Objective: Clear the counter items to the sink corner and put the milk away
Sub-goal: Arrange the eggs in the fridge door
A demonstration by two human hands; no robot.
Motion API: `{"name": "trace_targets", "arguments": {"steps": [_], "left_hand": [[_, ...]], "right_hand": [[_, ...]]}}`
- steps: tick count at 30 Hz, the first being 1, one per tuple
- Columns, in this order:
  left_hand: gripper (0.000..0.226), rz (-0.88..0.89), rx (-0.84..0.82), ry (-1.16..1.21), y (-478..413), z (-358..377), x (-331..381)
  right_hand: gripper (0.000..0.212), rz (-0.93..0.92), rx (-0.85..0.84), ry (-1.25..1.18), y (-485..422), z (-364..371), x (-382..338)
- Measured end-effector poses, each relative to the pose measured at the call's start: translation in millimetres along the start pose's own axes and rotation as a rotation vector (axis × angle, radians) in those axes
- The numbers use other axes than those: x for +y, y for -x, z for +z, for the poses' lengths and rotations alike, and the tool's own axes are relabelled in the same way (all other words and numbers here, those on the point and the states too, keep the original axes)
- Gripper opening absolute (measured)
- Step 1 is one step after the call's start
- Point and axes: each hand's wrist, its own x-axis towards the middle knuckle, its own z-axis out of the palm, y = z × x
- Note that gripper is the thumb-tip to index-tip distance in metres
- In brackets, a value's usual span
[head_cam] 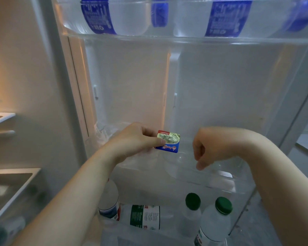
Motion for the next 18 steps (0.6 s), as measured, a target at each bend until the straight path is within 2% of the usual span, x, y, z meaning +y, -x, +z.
{"name": "trace_targets", "arguments": {"steps": [4, 9, 12, 15, 18], "left_hand": [[0.013, 0.023, 0.016, -0.06, -0.3, 4.0, 2.4], [0.012, 0.013, 0.013, -0.05, 0.2, 3.9, 1.2], [0.014, 0.007, 0.025, -0.03, -0.4, 2.3, -0.3], [0.015, 0.007, 0.037, -0.012, -0.7, 1.7, -0.1], [0.017, 0.004, 0.042, -0.015, -0.4, 2.4, -1.1]], "right_hand": [[0.038, 0.028, -0.175, 0.176, 7.7, -2.8, -3.8], [0.043, 0.04, -0.207, 0.279, 13.7, -2.5, -6.0], [0.037, 0.026, -0.156, 0.244, 12.7, -0.4, -2.9], [0.019, -0.017, -0.025, 0.13, 9.6, -0.1, -1.9], [0.016, -0.068, 0.131, -0.024, 6.2, 0.3, -1.7]]}}
